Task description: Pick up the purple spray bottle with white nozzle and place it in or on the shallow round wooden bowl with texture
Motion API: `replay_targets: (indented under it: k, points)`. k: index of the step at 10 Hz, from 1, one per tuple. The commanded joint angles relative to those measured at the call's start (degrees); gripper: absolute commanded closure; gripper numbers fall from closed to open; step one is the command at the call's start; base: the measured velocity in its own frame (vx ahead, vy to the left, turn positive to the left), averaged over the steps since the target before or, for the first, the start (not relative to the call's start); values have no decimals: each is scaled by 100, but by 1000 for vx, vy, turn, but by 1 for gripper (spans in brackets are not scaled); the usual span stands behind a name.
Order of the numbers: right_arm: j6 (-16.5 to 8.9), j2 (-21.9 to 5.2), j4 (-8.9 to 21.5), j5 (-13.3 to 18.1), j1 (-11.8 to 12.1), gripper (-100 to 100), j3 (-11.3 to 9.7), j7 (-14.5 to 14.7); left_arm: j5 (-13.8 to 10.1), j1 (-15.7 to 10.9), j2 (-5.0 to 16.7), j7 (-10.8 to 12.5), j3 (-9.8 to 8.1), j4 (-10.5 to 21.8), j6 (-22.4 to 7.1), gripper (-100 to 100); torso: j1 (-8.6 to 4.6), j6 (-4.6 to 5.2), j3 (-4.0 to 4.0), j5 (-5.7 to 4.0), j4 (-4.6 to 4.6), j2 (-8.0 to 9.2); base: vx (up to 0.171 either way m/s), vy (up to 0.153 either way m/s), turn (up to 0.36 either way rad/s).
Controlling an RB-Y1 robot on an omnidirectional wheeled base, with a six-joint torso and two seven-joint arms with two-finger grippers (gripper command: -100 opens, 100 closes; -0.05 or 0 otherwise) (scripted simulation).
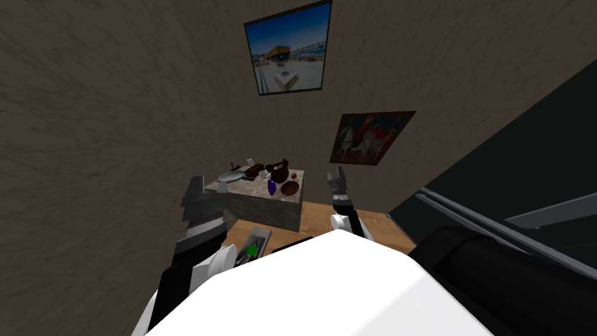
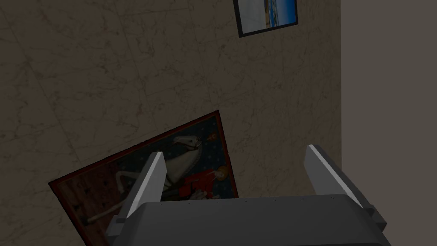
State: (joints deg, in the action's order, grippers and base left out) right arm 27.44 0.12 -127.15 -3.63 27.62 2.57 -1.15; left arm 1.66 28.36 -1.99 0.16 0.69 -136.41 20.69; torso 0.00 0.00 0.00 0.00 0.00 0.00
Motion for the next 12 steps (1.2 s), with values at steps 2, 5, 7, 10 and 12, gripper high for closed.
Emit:
replay_targets:
  k: [2,5,7,10,12]
  points:
    - [0,0,0,0,0,0,0,0,71,-31,404,-42,-14,178,-55,-100,-3,0,0,0,0,0,0,-22,3]
    - [0,0,0,0,0,0,0,0,229,-101,827,-134,-41,567,-176,-100,-14,0,1,-3,0,1,-5,-48,0]
    - [0,1,0,0,0,0,-1,0,363,-161,1045,-211,-61,883,-278,-100,-23,1,1,-5,0,1,-7,-71,-8]
    - [0,1,0,0,0,0,-1,0,584,-261,1323,-336,-86,1404,-443,-100,-24,1,0,-5,0,0,-7,-68,-22]
    - [0,1,0,0,0,0,-1,0,732,-330,1495,-418,-96,1781,-553,-100,-25,0,1,-6,0,3,-11,-69,-34]
